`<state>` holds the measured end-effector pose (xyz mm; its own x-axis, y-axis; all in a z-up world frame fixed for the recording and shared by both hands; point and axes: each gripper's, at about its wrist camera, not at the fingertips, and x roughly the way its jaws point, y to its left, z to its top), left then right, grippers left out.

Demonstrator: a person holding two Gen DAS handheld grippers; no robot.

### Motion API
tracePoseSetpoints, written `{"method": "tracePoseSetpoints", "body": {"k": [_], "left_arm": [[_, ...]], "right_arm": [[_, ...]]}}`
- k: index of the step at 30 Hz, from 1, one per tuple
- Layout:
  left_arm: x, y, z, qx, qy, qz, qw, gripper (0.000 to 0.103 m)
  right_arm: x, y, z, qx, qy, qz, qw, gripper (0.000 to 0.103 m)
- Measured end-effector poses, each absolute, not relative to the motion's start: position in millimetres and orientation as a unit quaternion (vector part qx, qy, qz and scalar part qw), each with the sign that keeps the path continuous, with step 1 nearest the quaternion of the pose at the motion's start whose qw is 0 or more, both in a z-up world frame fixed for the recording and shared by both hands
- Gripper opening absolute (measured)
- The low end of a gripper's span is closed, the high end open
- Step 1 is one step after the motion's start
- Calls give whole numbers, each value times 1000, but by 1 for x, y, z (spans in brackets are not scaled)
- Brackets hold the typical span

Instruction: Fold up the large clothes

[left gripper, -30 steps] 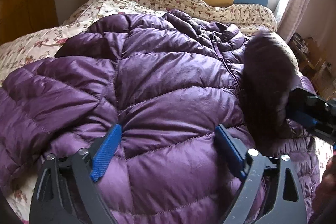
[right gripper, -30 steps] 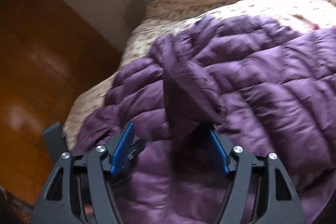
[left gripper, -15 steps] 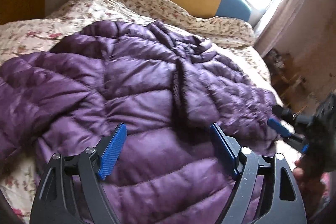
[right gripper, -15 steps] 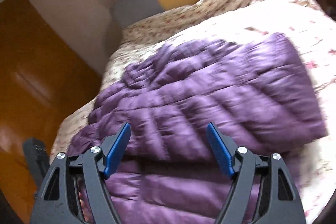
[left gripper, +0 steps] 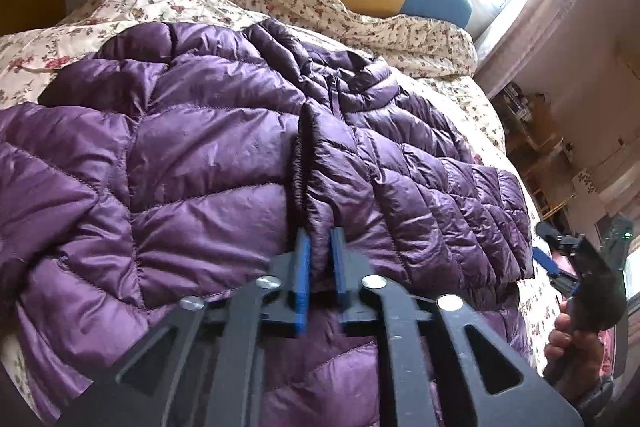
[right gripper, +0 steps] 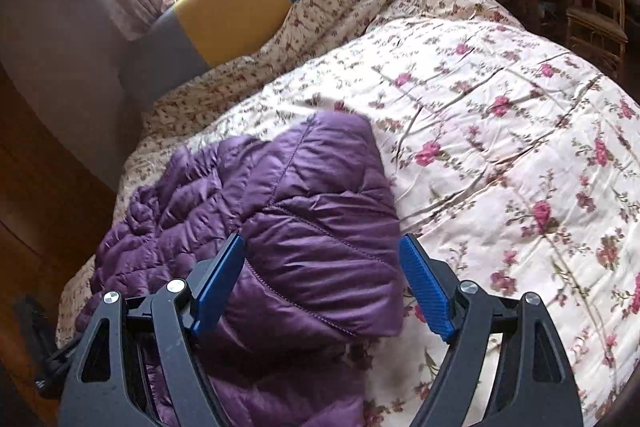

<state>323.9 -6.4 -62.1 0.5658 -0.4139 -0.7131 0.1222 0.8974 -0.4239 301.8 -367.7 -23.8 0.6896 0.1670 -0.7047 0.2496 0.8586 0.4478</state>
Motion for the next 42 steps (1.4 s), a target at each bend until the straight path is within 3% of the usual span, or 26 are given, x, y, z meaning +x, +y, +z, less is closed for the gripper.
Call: {"method": "tracePoseSetpoints", "body": {"k": [9, 14, 25, 26, 28, 29, 33, 36, 39, 42], "left_arm": [[312, 32, -57, -167, 421, -111, 885, 8], [309, 40, -65, -161, 428, -98, 884, 8], [286, 44, -66, -161, 421, -64, 891, 9], [281, 44, -61, -156, 417, -54, 894, 16], [273, 44, -51, -146, 402, -32, 903, 73], [268, 44, -44, -148, 382, -29, 912, 76], [275, 32, -25, -149, 367, -55, 916, 75], [293, 11, -20, -137, 372, -81, 914, 69], [315, -7, -33, -120, 395, -81, 907, 68], [330, -8, -58, -121, 425, -72, 894, 61]], "right_arm": [[328, -313, -30, 179, 412, -5, 893, 80], [342, -283, -49, 123, 433, -16, 893, 87], [359, -260, -79, 37, 465, -30, 884, 90], [359, -259, -78, 35, 464, -31, 884, 90], [358, -260, -79, 33, 463, -33, 885, 90], [358, -259, -78, 32, 463, -34, 885, 90], [358, -256, -77, 24, 461, -39, 886, 90], [356, -253, -77, 22, 459, -41, 887, 90], [356, -253, -77, 20, 458, -42, 888, 90], [355, -252, -78, 19, 455, -43, 889, 90]]}}
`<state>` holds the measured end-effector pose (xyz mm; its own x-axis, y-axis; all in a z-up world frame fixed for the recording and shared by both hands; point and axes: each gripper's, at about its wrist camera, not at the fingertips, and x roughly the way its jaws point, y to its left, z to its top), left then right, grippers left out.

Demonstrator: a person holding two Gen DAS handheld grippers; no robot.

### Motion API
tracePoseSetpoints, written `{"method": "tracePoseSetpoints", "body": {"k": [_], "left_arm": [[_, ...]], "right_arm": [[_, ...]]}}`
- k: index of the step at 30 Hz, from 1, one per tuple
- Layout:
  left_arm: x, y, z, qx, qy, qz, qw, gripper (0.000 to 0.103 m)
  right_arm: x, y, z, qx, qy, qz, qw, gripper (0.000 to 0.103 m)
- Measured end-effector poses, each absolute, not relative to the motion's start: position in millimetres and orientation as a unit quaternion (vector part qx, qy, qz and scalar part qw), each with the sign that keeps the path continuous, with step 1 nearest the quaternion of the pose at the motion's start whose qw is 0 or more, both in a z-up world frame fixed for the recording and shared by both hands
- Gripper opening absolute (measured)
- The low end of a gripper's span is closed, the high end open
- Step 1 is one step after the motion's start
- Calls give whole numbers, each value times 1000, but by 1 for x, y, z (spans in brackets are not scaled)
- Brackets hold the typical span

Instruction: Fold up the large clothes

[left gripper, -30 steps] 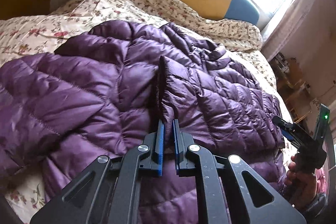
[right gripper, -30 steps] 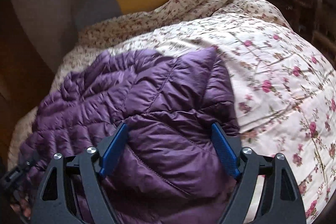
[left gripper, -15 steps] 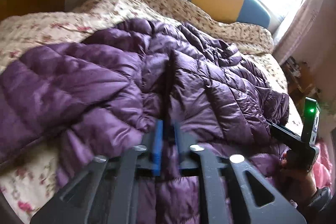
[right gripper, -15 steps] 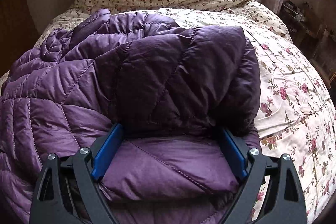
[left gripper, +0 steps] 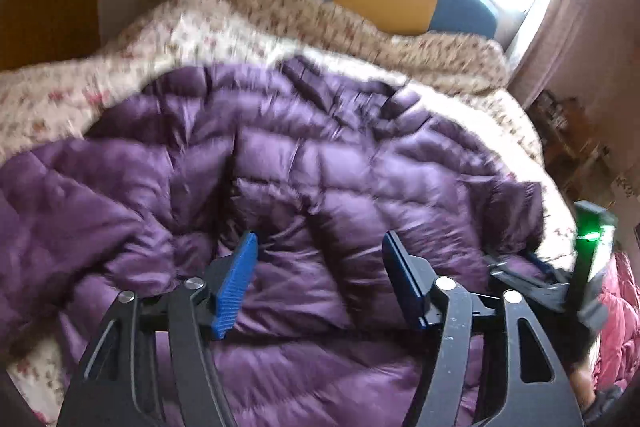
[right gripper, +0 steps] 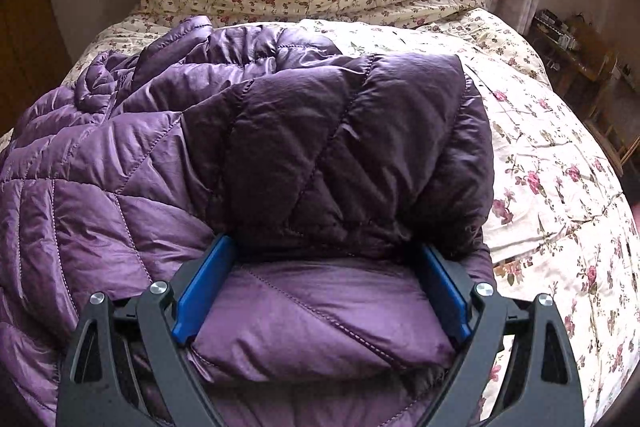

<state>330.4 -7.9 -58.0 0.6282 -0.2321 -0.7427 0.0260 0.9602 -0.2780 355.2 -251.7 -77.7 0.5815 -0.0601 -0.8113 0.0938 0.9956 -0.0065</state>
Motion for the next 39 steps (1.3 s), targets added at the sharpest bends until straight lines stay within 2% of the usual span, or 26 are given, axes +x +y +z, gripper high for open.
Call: {"method": "tracePoseSetpoints", "body": {"k": [9, 17, 20, 24, 33, 39], "left_arm": [[333, -6, -87, -109, 418, -64, 900, 60], [313, 0, -69, -112, 396, -46, 910, 60], [298, 6, -58, -117, 384, -37, 915, 64], [279, 18, -49, -122, 377, -32, 918, 64], [227, 84, -47, -194, 391, 2, 900, 64], [150, 183, -56, -313, 388, 67, 864, 70]], "right_arm": [[354, -250, -79, 16, 452, -46, 891, 91], [355, -249, -79, 16, 449, -46, 892, 91], [356, -248, -79, 16, 449, -47, 892, 91], [355, -247, -79, 15, 449, -48, 892, 91], [355, -248, -79, 16, 449, -49, 892, 91], [355, -248, -79, 17, 448, -49, 892, 91]]}}
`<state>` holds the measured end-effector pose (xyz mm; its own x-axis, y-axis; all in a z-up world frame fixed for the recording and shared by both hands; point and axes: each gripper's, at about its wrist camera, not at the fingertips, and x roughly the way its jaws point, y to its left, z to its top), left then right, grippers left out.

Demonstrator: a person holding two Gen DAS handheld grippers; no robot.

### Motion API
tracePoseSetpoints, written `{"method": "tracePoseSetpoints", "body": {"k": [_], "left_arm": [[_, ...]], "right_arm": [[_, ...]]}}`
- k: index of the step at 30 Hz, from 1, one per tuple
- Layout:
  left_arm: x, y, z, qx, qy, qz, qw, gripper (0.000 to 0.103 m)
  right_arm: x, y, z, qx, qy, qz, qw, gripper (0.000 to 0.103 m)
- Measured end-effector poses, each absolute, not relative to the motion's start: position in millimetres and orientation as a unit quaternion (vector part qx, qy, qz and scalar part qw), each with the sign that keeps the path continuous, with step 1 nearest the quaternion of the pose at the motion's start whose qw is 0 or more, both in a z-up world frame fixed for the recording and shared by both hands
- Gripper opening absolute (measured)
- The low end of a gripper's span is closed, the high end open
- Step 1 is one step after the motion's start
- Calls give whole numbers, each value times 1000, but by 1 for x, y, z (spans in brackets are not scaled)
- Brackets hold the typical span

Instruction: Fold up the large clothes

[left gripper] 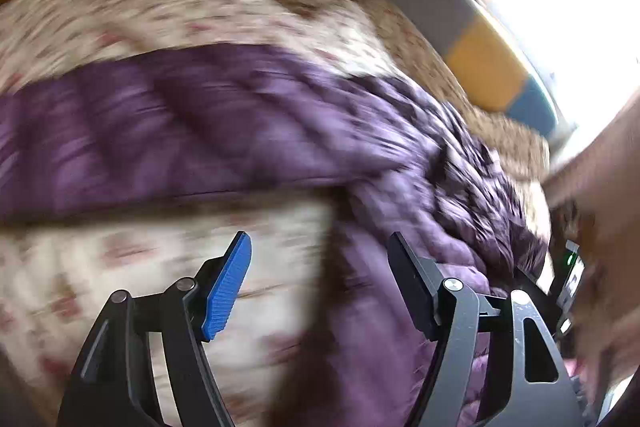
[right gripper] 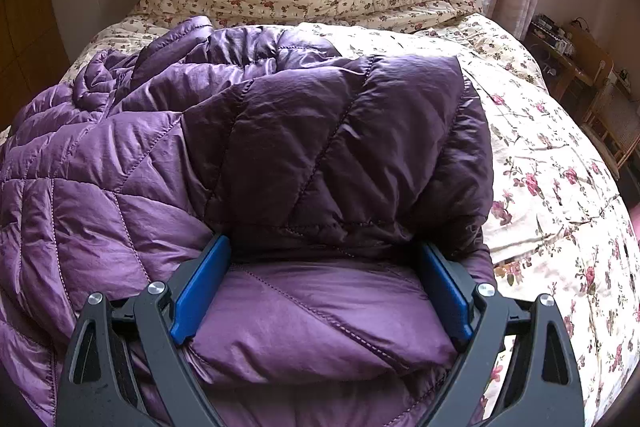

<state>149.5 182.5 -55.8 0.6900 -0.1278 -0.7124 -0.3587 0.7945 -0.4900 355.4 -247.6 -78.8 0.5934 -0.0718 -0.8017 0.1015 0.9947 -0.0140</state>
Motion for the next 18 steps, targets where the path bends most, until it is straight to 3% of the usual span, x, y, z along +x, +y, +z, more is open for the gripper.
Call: {"method": "tracePoseSetpoints", "body": {"k": [10, 15, 18], "left_arm": [[11, 318, -70, -476, 318, 217, 791, 70], [-22, 361, -83, -534, 280, 271, 750, 68], [-22, 372, -84, -541, 276, 284, 742, 55]], "right_arm": [[355, -249, -78, 17, 447, -49, 893, 91], [354, -249, -78, 16, 448, -49, 893, 91], [355, -250, -78, 17, 447, -49, 893, 91]]}}
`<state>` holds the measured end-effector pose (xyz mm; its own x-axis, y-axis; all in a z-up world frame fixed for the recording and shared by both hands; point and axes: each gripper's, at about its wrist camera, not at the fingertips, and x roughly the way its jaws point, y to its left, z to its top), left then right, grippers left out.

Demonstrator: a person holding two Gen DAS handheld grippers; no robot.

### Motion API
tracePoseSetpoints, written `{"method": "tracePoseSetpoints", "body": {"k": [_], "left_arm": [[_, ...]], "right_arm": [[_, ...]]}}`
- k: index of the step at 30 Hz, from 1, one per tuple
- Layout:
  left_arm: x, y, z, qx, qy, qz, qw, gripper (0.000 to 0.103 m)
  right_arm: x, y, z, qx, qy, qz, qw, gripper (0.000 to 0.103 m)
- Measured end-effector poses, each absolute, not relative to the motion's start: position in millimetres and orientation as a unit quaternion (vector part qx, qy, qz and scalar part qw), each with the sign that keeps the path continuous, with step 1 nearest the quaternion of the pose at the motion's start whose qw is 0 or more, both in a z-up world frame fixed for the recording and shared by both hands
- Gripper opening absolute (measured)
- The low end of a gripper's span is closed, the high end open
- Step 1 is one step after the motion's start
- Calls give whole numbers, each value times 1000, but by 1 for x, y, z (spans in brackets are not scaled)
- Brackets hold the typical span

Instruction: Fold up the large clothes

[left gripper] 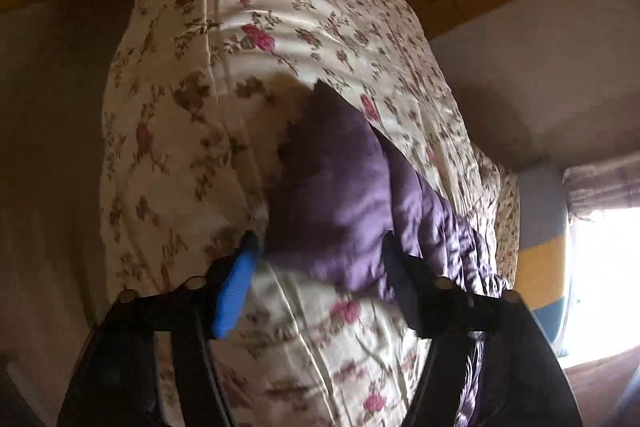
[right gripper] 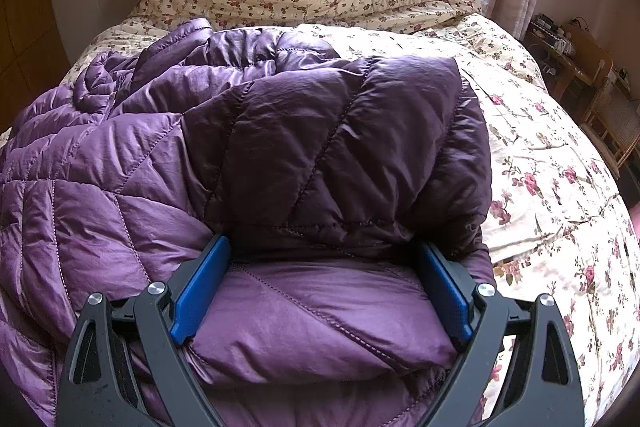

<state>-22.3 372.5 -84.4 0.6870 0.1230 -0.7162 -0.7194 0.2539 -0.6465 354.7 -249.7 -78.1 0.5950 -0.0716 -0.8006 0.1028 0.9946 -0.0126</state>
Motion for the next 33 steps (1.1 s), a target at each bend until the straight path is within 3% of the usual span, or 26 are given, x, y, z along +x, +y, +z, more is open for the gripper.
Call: {"method": "tracePoseSetpoints", "body": {"k": [2, 7, 18, 33], "left_arm": [[-21, 376, -87, -547, 275, 289, 736, 48], [-19, 382, -77, -518, 273, 284, 759, 13], [65, 331, -16, -385, 275, 202, 857, 9], [244, 128, 9, -290, 323, -46, 900, 8]], "right_arm": [[354, -250, -78, 17, 447, -49, 893, 91], [354, -250, -78, 17, 447, -49, 893, 91], [354, -251, -78, 18, 447, -49, 893, 91], [354, -251, -78, 18, 447, -49, 893, 92]]}}
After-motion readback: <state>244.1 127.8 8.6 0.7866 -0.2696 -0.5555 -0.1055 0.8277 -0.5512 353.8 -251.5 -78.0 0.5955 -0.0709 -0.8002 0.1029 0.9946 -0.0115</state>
